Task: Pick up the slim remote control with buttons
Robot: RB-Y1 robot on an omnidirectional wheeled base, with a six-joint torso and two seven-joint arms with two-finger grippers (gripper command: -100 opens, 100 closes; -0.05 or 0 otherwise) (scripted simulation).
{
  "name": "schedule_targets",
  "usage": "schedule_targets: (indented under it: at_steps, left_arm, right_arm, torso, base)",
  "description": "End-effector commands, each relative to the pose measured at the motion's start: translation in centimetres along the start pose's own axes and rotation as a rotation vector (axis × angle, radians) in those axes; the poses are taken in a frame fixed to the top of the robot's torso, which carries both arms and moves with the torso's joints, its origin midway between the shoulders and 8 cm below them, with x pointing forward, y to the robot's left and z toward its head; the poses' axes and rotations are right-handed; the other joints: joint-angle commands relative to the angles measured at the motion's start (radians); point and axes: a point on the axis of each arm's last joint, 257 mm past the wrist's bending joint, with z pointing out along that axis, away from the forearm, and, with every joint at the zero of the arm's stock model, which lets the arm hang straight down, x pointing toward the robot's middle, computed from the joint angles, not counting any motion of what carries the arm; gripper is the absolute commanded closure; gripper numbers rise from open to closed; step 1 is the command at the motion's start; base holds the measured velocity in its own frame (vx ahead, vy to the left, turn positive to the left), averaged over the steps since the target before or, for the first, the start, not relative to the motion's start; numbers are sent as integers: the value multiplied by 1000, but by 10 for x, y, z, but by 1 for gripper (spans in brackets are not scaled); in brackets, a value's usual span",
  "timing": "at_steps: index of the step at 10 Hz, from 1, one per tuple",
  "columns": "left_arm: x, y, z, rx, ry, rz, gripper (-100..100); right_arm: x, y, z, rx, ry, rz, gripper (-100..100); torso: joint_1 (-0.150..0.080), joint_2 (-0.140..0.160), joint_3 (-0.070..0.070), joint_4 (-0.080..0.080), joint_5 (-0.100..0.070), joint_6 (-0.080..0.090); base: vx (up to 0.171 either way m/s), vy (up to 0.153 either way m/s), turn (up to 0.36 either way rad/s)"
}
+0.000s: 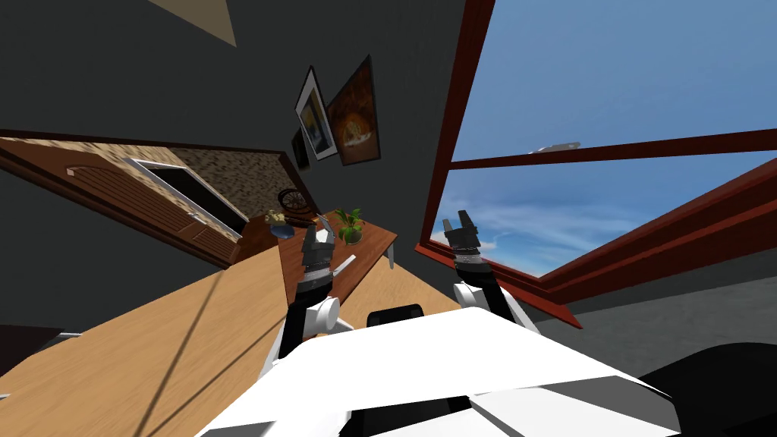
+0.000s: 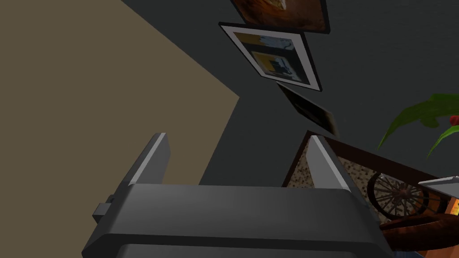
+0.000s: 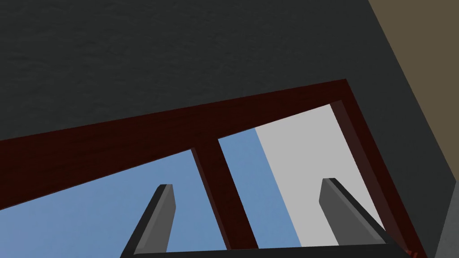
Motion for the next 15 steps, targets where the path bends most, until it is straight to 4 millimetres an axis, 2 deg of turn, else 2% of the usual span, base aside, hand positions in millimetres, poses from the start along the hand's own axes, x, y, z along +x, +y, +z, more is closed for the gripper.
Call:
schedule_targets:
  at_steps: [1, 2, 3, 4, 5, 6, 7, 8, 9, 10, 11, 12, 13, 14, 15]
  left_arm:
    - [2, 24, 0, -67, 25, -5, -100]
    - [2, 41, -1, -113, 40, -7, -100]
    - [2, 44, -1, -126, 40, -7, -100]
    - [1, 62, -2, -177, 53, -8, -100]
    - [1, 63, -2, -180, 53, -8, -100]
    - [-1, 82, -4, -234, 64, -8, -100]
    - [-1, 84, -4, -239, 64, -8, -100]
    - [-5, 102, -6, -290, 72, -7, -100]
    - [-5, 105, -7, -302, 73, -6, -100]
    - [-10, 125, -10, -358, 78, -4, -100]
    - [-10, 128, -11, -369, 78, -4, -100]
    - [-18, 147, -14, -421, 79, -1, -100]
    - [-18, 152, -16, -439, 78, 0, -100]
    - [-27, 170, -19, -487, 75, 3, -100]
    - [-28, 176, -22, -513, 74, 4, -100]
  right_arm:
    - [0, 0, 0, 0, 0, 0, 0]
    - [0, 0, 0, 0, 0, 0, 0]
    - [0, 0, 0, 0, 0, 0, 0]
    - [0, 0, 0, 0, 0, 0, 0]
    - [0, 0, 0, 0, 0, 0, 0]
    - [0, 0, 0, 0, 0, 0, 0]
    - [0, 0, 0, 0, 0, 0, 0]
    - [0, 0, 0, 0, 0, 0, 0]
    - [0, 0, 0, 0, 0, 0, 0]
    - [0, 0, 0, 0, 0, 0, 0]
    - [0, 0, 0, 0, 0, 0, 0]
    - [0, 0, 0, 0, 0, 0, 0]
    - [0, 0, 0, 0, 0, 0, 0]
    - [0, 0, 0, 0, 0, 0, 0]
    - [0, 0, 0, 0, 0, 0, 0]
  torso:
    - [0, 0, 0, 0, 0, 0]
    - [0, 0, 0, 0, 0, 0]
    - [0, 0, 0, 0, 0, 0]
    - [-1, -2, -1, 0, 0, 0]
    - [0, -3, -2, -1, 0, 0]
    - [0, -3, -2, -1, 0, 0]
    - [0, -3, -2, -1, 0, 0]
    - [-1, -4, -2, -1, 0, 0]
    - [0, -4, -2, -1, 0, 0]
    - [0, -4, -2, -1, 0, 0]
    - [0, -4, -2, -1, 0, 0]
    - [-1, -5, -3, -1, 0, 0]
    - [0, -5, -3, -1, 0, 0]
    - [0, -5, -3, -1, 0, 0]
    - [0, -5, -3, -1, 0, 0]
  base:
    - [-92, 15, -63]
    - [-92, 16, -70]
    - [-57, 15, -32]
    - [-50, 19, -60]
    - [-39, 15, -29]
    - [-44, 16, -63]
    - [-35, 13, -31]
    - [-38, 18, -64]
    - [-34, 18, -42]
    - [-39, 13, -62]
    - [-28, 12, -44]
    - [-30, 13, -87]
    - [-23, 15, -38]
    - [-20, 15, -72]
    - [-20, 15, -49]
